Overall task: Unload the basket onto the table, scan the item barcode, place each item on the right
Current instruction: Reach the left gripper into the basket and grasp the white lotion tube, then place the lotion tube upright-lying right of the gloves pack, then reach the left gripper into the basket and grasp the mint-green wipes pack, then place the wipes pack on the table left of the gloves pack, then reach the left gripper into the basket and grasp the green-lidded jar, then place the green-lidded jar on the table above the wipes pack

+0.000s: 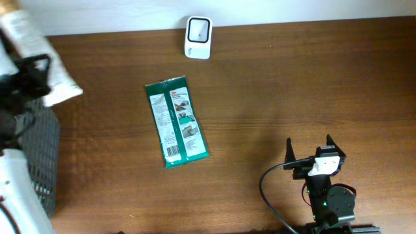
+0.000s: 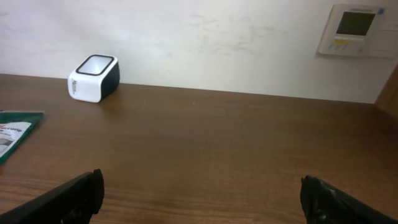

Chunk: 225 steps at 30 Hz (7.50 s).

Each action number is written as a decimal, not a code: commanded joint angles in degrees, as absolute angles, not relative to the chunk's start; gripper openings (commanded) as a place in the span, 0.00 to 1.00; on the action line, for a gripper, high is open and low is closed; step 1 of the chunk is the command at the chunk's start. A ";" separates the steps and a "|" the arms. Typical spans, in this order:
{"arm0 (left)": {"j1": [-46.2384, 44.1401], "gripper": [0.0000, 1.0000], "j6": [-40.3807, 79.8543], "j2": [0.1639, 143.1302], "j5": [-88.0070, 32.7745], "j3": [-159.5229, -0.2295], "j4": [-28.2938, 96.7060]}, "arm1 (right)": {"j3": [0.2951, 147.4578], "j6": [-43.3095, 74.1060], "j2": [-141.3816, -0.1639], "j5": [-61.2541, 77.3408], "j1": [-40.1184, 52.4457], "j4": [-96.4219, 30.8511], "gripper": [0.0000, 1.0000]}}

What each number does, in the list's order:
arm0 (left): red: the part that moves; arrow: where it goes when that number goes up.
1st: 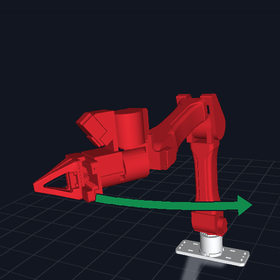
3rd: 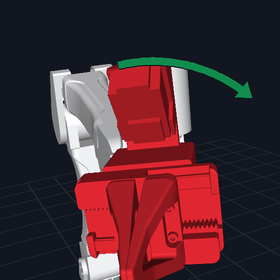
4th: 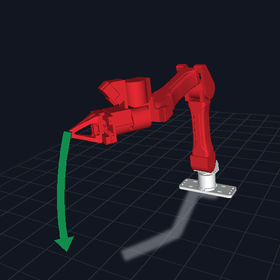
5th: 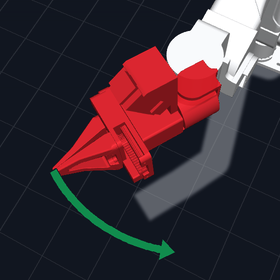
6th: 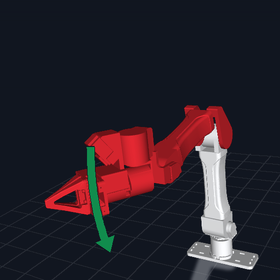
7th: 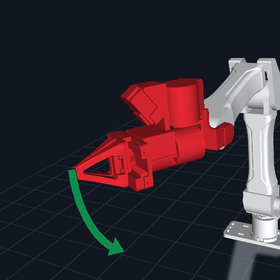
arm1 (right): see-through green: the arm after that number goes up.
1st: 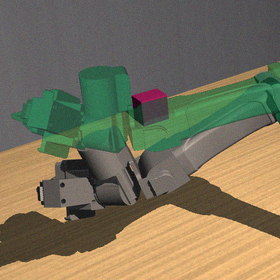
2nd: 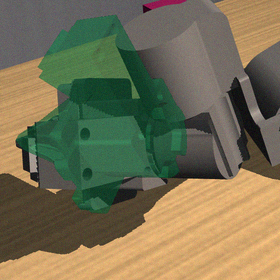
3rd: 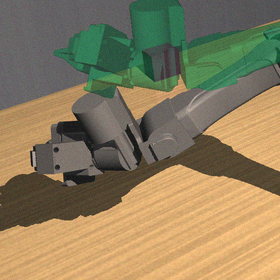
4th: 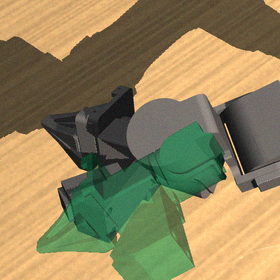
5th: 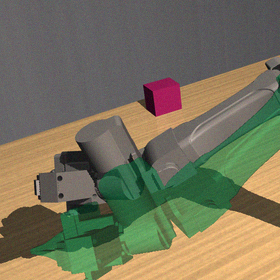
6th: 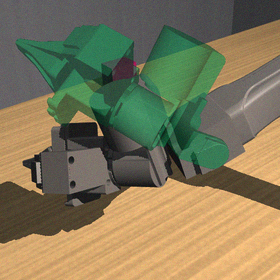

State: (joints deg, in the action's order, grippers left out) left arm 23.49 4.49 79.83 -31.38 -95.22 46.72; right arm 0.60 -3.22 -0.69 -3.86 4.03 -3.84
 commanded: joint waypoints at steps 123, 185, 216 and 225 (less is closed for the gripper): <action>-27.14 0.00 26.06 112.92 11.60 -66.30 30.02 | 0.32 -2.96 -0.36 -4.56 3.68 -4.27 0.98; 45.67 0.71 22.20 135.81 19.79 -125.60 67.02 | 0.32 -2.96 -0.36 -4.56 3.68 -4.25 0.98; 17.50 0.36 22.20 93.08 -2.28 -127.22 70.04 | 0.32 -2.96 -0.36 -4.56 3.68 -4.25 0.98; -6.24 0.36 22.22 109.75 13.37 -120.09 77.95 | 0.32 -2.96 -0.36 -4.56 3.68 -4.25 0.98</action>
